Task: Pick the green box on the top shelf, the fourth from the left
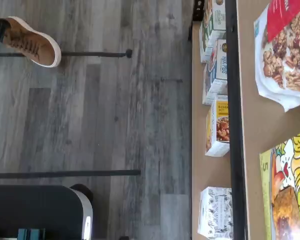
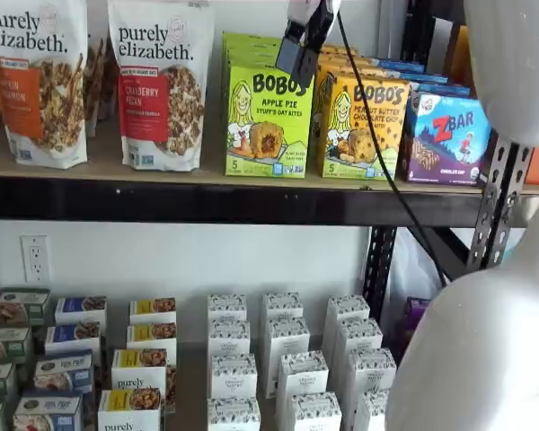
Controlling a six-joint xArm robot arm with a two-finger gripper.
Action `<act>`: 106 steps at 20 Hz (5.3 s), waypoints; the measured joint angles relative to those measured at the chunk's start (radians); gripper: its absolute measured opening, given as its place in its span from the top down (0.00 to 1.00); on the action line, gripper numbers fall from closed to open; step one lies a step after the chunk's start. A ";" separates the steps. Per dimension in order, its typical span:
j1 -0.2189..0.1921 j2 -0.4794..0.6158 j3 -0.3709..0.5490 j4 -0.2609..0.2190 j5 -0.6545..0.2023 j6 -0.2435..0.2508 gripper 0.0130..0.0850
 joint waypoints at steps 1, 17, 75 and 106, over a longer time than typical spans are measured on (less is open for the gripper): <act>-0.005 0.001 -0.003 0.008 0.004 -0.002 0.00; -0.011 -0.056 0.069 0.023 -0.128 -0.011 0.00; 0.015 0.166 -0.067 -0.076 -0.217 -0.025 0.00; 0.028 0.241 -0.133 -0.081 -0.154 -0.015 0.11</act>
